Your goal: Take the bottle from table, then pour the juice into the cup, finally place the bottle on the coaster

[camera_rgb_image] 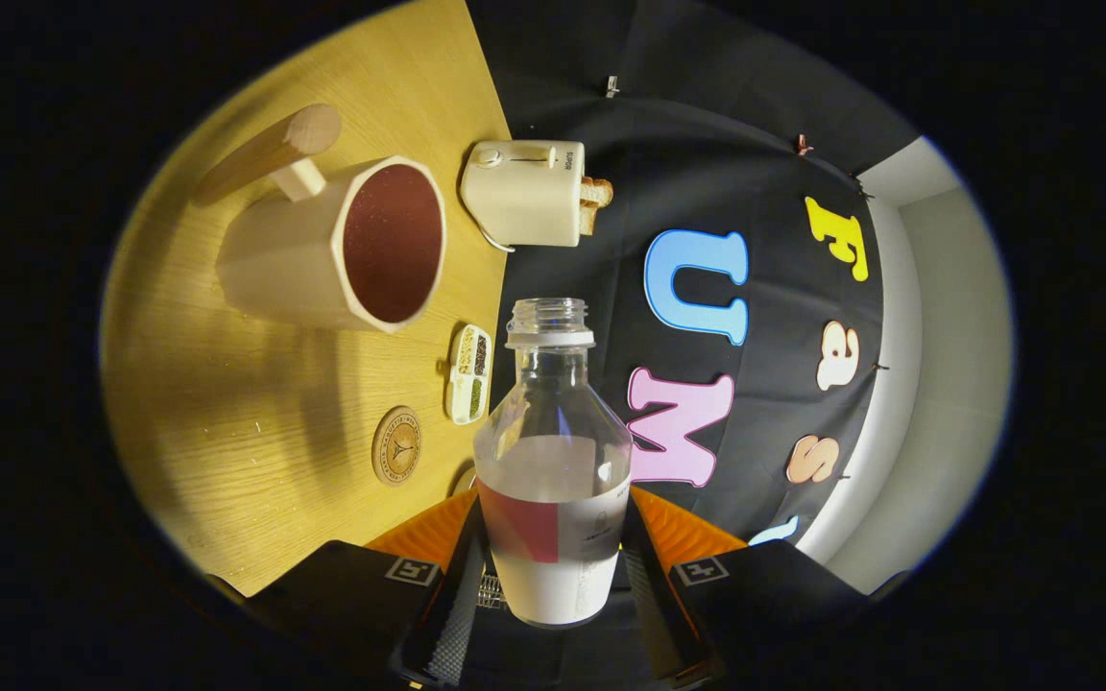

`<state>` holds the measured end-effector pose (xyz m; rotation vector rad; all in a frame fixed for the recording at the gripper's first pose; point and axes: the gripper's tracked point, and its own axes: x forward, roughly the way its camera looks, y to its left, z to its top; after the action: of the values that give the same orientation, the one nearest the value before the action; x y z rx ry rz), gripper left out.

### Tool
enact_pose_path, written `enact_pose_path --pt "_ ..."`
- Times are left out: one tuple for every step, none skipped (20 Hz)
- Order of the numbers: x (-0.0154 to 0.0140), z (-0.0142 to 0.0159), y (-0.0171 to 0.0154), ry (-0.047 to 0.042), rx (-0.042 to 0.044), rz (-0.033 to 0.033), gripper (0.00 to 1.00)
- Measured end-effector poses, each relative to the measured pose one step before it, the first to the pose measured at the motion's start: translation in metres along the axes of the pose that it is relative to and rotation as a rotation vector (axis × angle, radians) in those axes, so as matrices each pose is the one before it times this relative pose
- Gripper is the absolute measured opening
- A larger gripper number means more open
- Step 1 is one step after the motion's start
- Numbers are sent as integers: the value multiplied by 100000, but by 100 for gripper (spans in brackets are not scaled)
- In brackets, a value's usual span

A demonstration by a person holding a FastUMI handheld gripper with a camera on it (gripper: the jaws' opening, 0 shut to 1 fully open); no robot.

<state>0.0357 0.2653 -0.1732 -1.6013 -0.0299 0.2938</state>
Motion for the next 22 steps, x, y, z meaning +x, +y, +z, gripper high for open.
enact_pose_path --pt "-80 0 243 -148 -1125 517 73" --pt "-22 162 173 -355 -1021 281 73" --pt "-47 135 150 -602 -1068 234 73" --pt "-79 98 126 -562 -1355 283 73" --pt "155 126 172 -526 -1426 74 73" --pt "-63 103 54 -551 -1216 300 73" --pt "125 152 156 -709 -671 567 73" --pt "95 86 57 -348 -594 81 73" --pt "13 -62 -57 -135 -840 -203 73" --pt "99 9 -149 -49 -919 -157 73" --pt "68 -100 -40 6 -807 -120 73" --pt "102 71 127 -230 -630 2 73" --pt "101 126 -32 -496 -811 -65 73" --pt "59 100 -104 -634 -1005 -170 73" --pt "56 69 -17 -644 -941 -82 73" --pt "-61 99 108 -387 -734 -48 73" --pt "-3 19 5 -217 -572 36 73" --pt "60 14 146 -158 -487 98 73" --pt "0 -21 -11 -237 -348 33 73" --pt "60 -5 -59 -190 -468 -63 73" --pt "86 67 -96 -195 -570 -78 73" --pt "25 10 -33 -169 -449 -61 73"
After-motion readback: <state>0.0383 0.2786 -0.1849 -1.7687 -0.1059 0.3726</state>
